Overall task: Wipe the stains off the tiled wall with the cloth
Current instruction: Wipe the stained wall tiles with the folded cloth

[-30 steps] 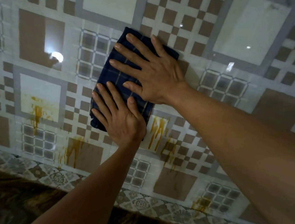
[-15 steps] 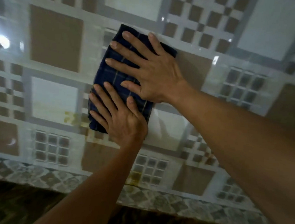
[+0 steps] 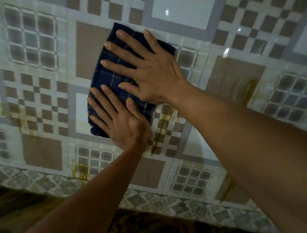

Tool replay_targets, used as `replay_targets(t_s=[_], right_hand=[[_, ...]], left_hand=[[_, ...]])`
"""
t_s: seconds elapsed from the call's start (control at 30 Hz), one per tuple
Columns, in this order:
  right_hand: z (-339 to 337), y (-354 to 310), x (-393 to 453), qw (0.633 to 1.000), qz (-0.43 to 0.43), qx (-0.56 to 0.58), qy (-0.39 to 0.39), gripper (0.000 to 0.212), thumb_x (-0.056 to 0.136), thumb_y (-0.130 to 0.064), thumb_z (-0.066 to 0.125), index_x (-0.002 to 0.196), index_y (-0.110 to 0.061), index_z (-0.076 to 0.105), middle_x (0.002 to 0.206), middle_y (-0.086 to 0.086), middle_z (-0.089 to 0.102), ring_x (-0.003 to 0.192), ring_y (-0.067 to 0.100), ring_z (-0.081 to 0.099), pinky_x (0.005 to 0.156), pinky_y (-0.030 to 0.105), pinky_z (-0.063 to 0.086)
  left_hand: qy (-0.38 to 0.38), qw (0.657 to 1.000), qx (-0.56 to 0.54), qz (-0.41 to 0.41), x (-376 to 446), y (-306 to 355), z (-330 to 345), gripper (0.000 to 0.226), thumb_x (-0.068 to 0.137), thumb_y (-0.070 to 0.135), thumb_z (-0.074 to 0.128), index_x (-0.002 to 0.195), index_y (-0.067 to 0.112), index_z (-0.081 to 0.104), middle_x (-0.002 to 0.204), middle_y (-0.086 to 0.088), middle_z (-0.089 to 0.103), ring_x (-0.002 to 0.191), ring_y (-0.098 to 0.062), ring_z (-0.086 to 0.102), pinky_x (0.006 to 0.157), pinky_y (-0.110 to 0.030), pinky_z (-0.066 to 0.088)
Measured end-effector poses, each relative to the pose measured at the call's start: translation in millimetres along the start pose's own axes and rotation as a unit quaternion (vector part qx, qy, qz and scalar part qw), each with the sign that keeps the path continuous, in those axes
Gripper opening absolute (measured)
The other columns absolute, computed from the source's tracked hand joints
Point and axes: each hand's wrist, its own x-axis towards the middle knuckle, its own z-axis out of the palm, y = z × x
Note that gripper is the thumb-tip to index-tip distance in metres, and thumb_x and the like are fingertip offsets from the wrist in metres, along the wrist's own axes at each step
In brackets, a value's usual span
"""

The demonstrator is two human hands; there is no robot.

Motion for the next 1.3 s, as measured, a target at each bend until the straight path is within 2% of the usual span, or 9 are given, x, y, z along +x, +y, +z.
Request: replay_targets(t_s=[0.53, 0.67, 0.87, 1.3], right_hand=[[3.0, 42.7, -88.2, 1.000, 0.013, -0.006, -0.010, 0.061, 0.106, -0.059, 0.018, 0.162, -0.037, 0.009, 0.171, -0.002, 0.006, 0.158, 0.027, 0.005, 0.124, 0.058, 0.004], [8.3, 69.9, -142.4, 1.000, 0.021, -0.012, -0.006, 0.060, 0.107, -0.059, 0.016, 0.162, -0.037, 0.009, 0.171, -0.002, 0.007, 0.158, 0.027, 0.006, 0.125, 0.059, 0.005], [20.7, 127.0, -250.1, 0.999, 0.024, -0.021, 0.010, 0.059, 0.107, -0.058, 0.023, 0.162, -0.036, 0.018, 0.170, -0.001, 0.017, 0.157, 0.028, 0.014, 0.124, 0.060, 0.012], [37.2, 230.0, -447.0, 0.998, 0.056, -0.027, 0.025, 0.057, 0.108, -0.054, 0.028, 0.161, -0.033, 0.023, 0.169, 0.000, 0.021, 0.156, 0.029, 0.018, 0.122, 0.061, 0.018]], left_hand=[[0.003, 1.000, 0.005, 0.026, -74.8, 54.4, 14.5, 0.064, 0.108, 0.047, 0.020, 0.161, 0.011, 0.022, 0.168, -0.013, 0.021, 0.156, -0.033, 0.016, 0.124, -0.058, 0.015], [-0.011, 0.999, -0.001, 0.031, -121.2, 88.1, 24.8, 0.064, 0.108, 0.048, 0.018, 0.161, 0.012, 0.018, 0.169, -0.012, 0.018, 0.157, -0.032, 0.013, 0.124, -0.058, 0.013], [-0.028, 0.999, -0.011, 0.032, -217.8, 158.0, 43.9, 0.063, 0.109, 0.047, 0.019, 0.162, 0.013, 0.014, 0.170, -0.011, 0.013, 0.157, -0.032, 0.008, 0.125, -0.057, 0.008], [-0.041, 0.997, -0.014, 0.059, -385.8, 284.5, 85.2, 0.063, 0.109, 0.046, 0.026, 0.163, 0.014, 0.010, 0.170, -0.012, 0.014, 0.157, -0.032, 0.009, 0.125, -0.058, 0.010]])
